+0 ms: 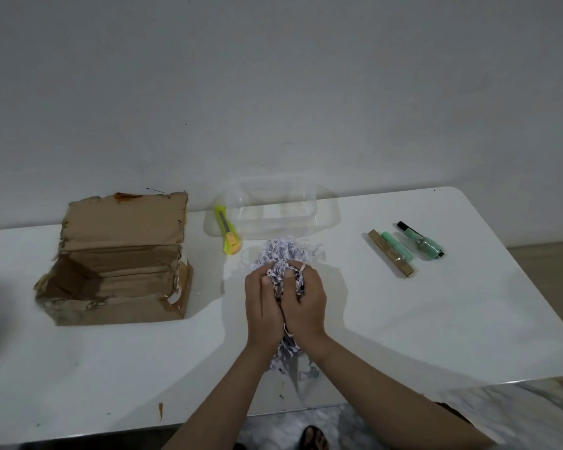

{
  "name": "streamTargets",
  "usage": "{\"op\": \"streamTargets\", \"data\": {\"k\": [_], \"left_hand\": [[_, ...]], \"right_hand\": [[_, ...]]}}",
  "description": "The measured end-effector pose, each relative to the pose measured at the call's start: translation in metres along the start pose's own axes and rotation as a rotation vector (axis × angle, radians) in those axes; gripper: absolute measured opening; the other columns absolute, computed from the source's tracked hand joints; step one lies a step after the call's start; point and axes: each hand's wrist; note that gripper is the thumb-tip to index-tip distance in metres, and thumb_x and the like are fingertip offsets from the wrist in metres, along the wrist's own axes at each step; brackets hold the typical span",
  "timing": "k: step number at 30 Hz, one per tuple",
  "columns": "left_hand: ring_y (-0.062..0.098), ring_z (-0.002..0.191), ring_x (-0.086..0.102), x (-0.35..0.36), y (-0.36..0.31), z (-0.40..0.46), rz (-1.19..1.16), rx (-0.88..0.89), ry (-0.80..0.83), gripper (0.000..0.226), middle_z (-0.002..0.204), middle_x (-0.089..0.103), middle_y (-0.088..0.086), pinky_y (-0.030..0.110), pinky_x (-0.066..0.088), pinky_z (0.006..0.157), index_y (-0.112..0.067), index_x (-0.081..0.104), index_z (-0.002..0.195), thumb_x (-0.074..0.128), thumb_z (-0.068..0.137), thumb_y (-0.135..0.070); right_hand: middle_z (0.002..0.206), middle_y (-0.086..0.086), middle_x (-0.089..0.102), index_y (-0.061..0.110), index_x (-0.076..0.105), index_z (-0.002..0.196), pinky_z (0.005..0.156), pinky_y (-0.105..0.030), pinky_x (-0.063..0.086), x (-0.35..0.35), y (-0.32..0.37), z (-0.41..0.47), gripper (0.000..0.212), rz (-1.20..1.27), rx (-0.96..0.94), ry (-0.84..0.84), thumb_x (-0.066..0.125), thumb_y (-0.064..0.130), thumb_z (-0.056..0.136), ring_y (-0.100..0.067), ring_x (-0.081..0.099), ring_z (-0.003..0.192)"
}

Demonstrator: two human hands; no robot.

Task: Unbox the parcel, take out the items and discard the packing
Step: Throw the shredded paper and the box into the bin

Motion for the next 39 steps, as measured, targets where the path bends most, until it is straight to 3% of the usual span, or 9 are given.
{"op": "streamTargets", "data": {"k": [3,9,14,20,24,29,32,36,39], "left_hand": [[0.015,0.101,0.055,0.002,-0.003,0.003,-0.049,-0.026,-0.038,0.036,0.105,0.057,0.006,0.029,0.045,0.091,-0.018,0.053,0.108,0.029,0.094,-0.041],[0.022,0.101,0.057,0.004,-0.020,0.018,-0.168,-0.131,-0.011,0.024,0.103,0.059,0.006,0.046,0.047,0.093,-0.027,0.055,0.097,0.032,0.093,-0.033],[0.019,0.095,0.057,0.008,-0.059,0.019,-0.262,-0.117,0.103,0.022,0.096,0.058,0.002,0.042,0.046,0.091,-0.029,0.053,0.091,0.032,0.090,-0.033],[0.020,0.100,0.056,0.034,-0.101,-0.013,-0.300,-0.097,0.329,0.022,0.103,0.059,0.004,0.038,0.045,0.091,-0.032,0.052,0.088,0.030,0.091,-0.032],[0.019,0.102,0.056,0.064,-0.115,-0.058,-0.357,-0.127,0.504,0.023,0.105,0.059,0.003,0.035,0.046,0.089,-0.032,0.054,0.089,0.033,0.095,-0.023],[0.020,0.102,0.055,0.104,-0.123,-0.128,-0.391,-0.123,0.696,0.021,0.103,0.058,0.002,0.033,0.045,0.090,-0.028,0.054,0.091,0.033,0.091,-0.028],[0.019,0.098,0.055,0.128,-0.121,-0.174,-0.378,-0.132,0.797,0.021,0.098,0.057,0.000,0.031,0.045,0.087,-0.029,0.053,0.089,0.032,0.090,-0.027],[0.012,0.088,0.055,0.160,-0.100,-0.231,-0.280,-0.195,0.900,0.024,0.093,0.057,-0.001,0.024,0.044,0.081,-0.017,0.056,0.093,0.033,0.099,-0.014],[0.019,0.087,0.054,0.189,-0.079,-0.268,-0.179,-0.253,0.924,0.025,0.092,0.057,0.006,0.031,0.042,0.082,-0.011,0.055,0.092,0.032,0.100,-0.015]], "right_hand": [[0.102,0.000,0.067,0.015,0.063,0.108,0.086,-0.025,0.050,0.007,-0.001,-0.001,0.044,0.076,0.072,-0.074,0.042,0.048,0.089,-0.010,0.063,0.098],[0.098,-0.001,0.069,0.018,0.064,0.100,0.088,-0.038,0.053,0.007,0.018,0.008,0.016,0.174,0.186,-0.194,0.049,0.020,0.097,-0.015,0.065,0.095],[0.091,-0.001,0.068,0.020,0.064,0.096,0.083,-0.035,0.051,-0.009,0.052,0.010,0.015,0.205,0.147,-0.372,0.049,0.017,0.096,-0.016,0.063,0.088],[0.086,0.009,0.068,0.027,0.064,0.091,0.082,-0.033,0.052,-0.061,0.078,-0.010,0.017,0.221,0.094,-0.630,0.051,0.017,0.095,-0.011,0.064,0.085],[0.081,0.008,0.064,0.019,0.064,0.094,0.077,-0.030,0.048,-0.112,0.077,-0.037,0.014,0.180,0.103,-0.817,0.051,0.016,0.095,-0.010,0.059,0.079],[0.079,0.006,0.063,0.023,0.064,0.091,0.071,-0.029,0.049,-0.180,0.063,-0.085,0.013,0.132,0.165,-1.038,0.052,0.017,0.095,-0.014,0.059,0.076],[0.072,0.006,0.057,0.021,0.063,0.094,0.063,-0.028,0.043,-0.219,0.041,-0.115,0.011,0.128,0.226,-1.135,0.052,0.023,0.093,-0.009,0.050,0.063],[0.071,0.009,0.054,0.018,0.063,0.095,0.069,-0.032,0.042,-0.262,0.003,-0.152,0.013,0.140,0.339,-1.227,0.051,0.025,0.093,-0.011,0.048,0.066],[0.072,0.007,0.055,0.017,0.064,0.092,0.071,-0.033,0.043,-0.291,-0.031,-0.172,0.014,0.184,0.436,-1.271,0.052,0.025,0.093,-0.013,0.049,0.069]]}}
Point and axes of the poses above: each hand's wrist, its own z-axis towards the middle knuckle, its own x-axis out of the palm, y = z × x
